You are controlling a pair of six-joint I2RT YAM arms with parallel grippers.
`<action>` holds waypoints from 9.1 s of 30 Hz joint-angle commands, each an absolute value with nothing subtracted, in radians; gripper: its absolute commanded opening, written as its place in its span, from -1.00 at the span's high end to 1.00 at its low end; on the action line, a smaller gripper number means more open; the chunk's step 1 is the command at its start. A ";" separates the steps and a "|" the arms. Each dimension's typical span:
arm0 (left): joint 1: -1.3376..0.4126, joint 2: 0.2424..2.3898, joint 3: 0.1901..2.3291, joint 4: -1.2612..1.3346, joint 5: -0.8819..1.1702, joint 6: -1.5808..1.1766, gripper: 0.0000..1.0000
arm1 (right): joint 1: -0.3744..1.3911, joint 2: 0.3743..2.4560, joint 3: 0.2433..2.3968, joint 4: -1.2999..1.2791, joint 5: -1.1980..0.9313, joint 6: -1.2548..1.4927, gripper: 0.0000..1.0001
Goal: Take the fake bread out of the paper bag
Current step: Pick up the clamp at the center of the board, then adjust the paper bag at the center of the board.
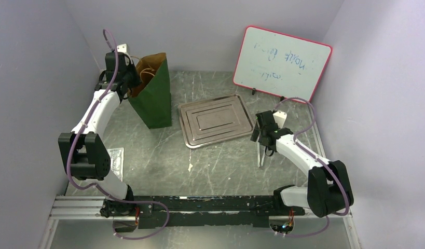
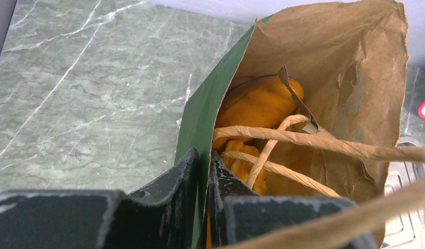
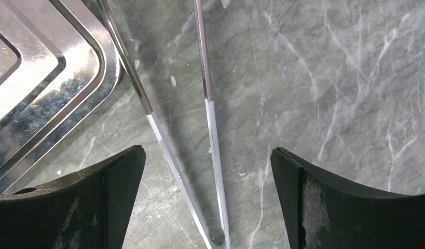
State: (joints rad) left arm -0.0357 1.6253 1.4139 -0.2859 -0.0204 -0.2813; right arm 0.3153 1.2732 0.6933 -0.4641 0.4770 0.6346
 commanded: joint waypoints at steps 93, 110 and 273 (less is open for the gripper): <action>-0.037 1.553 1.425 -0.279 0.081 -0.301 0.02 | 0.243 0.912 0.797 -0.514 0.202 0.646 0.33; -0.034 1.549 1.400 -0.320 0.027 -0.308 0.24 | 0.245 0.947 0.799 -0.482 0.187 0.647 0.33; -0.419 1.240 0.750 0.504 -0.218 0.114 0.86 | 0.726 1.169 0.875 -0.309 0.263 0.728 0.25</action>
